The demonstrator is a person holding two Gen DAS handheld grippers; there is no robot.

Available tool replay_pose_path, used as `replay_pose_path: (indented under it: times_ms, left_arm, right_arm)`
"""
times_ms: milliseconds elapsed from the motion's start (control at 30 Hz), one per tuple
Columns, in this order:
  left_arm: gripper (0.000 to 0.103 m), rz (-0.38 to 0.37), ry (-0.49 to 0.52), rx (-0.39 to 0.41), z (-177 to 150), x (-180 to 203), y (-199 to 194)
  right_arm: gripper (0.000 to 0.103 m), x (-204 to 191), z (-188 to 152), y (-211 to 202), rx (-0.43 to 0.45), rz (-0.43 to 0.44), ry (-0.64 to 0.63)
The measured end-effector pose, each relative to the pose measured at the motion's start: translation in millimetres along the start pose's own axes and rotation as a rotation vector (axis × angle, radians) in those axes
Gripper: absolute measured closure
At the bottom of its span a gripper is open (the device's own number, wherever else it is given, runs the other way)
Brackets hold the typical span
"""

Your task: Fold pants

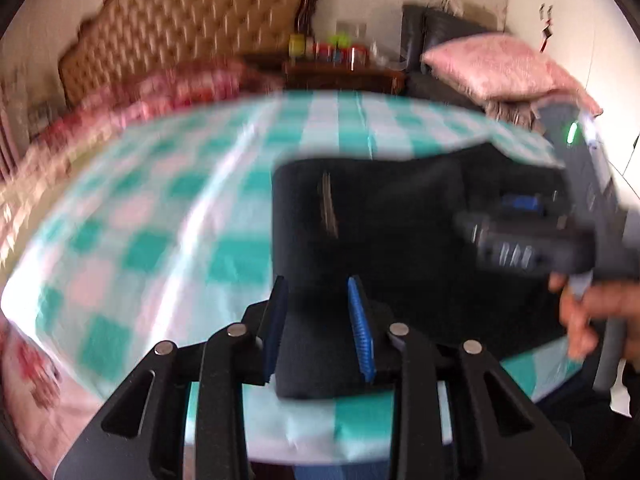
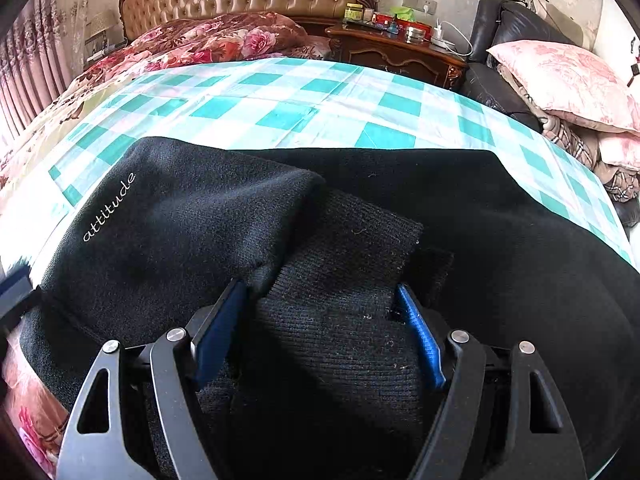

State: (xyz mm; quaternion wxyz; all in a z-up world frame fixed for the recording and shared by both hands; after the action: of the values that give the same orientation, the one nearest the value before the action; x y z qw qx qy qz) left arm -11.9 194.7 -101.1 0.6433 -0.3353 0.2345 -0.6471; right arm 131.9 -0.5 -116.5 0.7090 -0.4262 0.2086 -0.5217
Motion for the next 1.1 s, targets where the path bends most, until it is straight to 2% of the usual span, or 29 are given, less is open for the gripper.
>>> replay_pose_path:
  times_ms: [233,333,433,567,667,700,767,833,900,933,1000,1033,1100]
  left_arm:
    - [0.07,0.037,-0.009,0.018,-5,4,3]
    - [0.07,0.039,-0.008,0.021,-6,5,3]
    - [0.07,0.035,-0.014,0.023,-4,3,5]
    - [0.069,0.036,-0.018,0.028,-5,4,4]
    - [0.068,0.037,-0.016,0.025,-3,3,4]
    - [0.065,0.044,-0.019,0.026,-3,5,4]
    - [0.066,0.047,-0.006,0.055,8,11,-1]
    - [0.066,-0.003,0.041,0.099,31,29,-8]
    - [0.066,-0.125,0.106,0.103,56,57,-3]
    - [0.066,-0.161,0.121,0.094,64,66,3]
    - [0.067,-0.193,0.159,0.057,81,84,28]
    - [0.072,-0.196,0.172,0.02,89,91,48]
    - [0.073,-0.23,0.137,-0.082,97,95,88]
  right_arm:
    - [0.028,3,1,-3,0.006,-0.012,0.017]
    - [0.03,8,-3,-27,0.056,0.009,0.047]
    - [0.031,9,-15,-52,0.121,0.015,0.011]
    - [0.036,29,-38,-43,0.036,0.047,0.069]
    - [0.034,41,-44,-35,0.022,0.098,0.096]
    - [0.033,42,-46,-34,0.018,0.107,0.105]
    - [0.03,42,-46,-32,0.017,0.106,0.108]
    - [0.029,40,-47,-30,0.023,0.099,0.109]
    - [0.029,42,-48,-29,0.019,0.108,0.119]
    - [0.029,43,-48,-28,0.014,0.116,0.126]
    - [0.028,46,-49,-27,0.004,0.135,0.146]
    - [0.028,47,-50,-27,0.003,0.138,0.149]
    - [0.028,47,-50,-27,0.007,0.146,0.151]
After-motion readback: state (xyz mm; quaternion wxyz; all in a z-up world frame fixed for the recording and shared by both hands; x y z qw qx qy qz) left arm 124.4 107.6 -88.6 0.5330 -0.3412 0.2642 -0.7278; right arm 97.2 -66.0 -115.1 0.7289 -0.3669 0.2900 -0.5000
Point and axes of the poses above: each gripper's, at about its wrist camera, not at the fingertips, and y roughly the way its jaws point, x to its right, z to its top, the point moved 1 cm from there along y, roughly the way its jaws point, and after that the axes turned 6 degrees about -z, right-handed, at the moved point
